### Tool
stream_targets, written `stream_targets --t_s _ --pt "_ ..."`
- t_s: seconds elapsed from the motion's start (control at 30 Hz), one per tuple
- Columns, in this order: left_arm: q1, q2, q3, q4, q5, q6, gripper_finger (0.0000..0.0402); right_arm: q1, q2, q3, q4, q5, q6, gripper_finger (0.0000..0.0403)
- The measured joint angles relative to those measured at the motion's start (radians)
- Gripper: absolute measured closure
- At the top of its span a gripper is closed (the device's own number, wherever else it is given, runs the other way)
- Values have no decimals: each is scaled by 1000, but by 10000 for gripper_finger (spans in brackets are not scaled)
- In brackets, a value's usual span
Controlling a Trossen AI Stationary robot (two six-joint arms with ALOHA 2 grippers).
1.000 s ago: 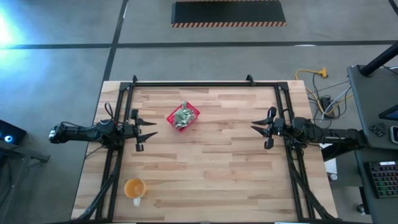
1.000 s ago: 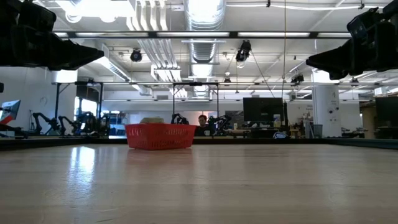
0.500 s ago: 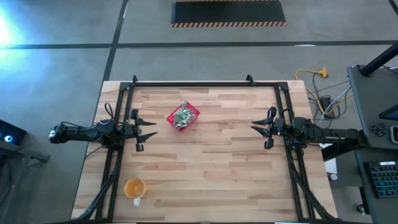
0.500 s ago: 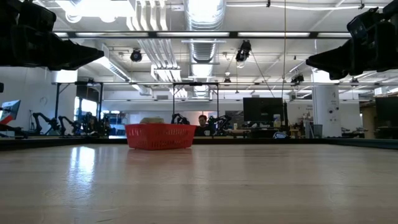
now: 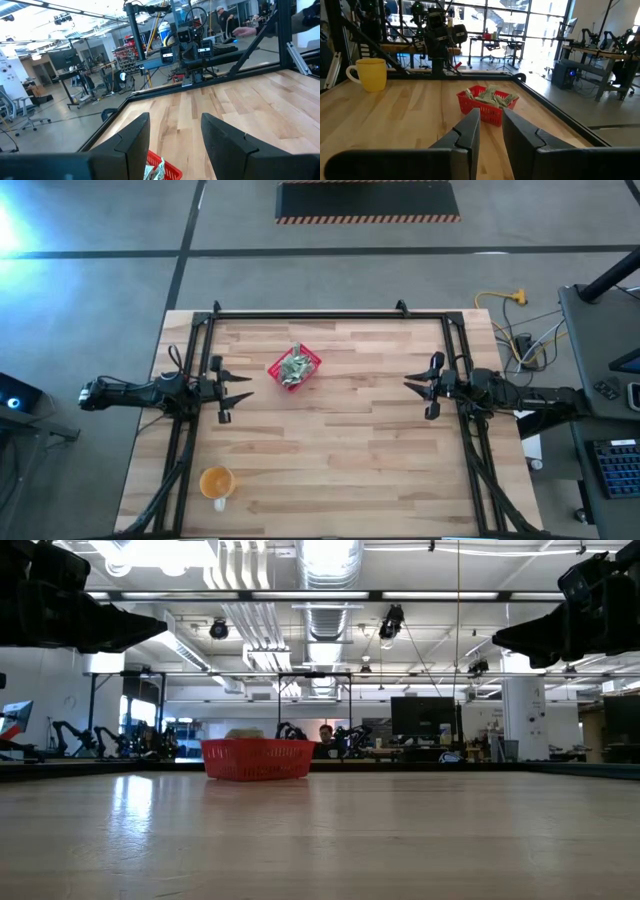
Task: Pick and place Stevia / Truvia into bins
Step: Return to Home Position
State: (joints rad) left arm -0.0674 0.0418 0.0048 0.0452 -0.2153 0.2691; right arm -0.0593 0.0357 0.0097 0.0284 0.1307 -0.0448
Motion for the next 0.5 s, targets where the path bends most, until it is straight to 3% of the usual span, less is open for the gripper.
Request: stream_targets --t_s 0.5 --pt "0 0 0 0 0 0 240 0 0 0 0 0 0 317"
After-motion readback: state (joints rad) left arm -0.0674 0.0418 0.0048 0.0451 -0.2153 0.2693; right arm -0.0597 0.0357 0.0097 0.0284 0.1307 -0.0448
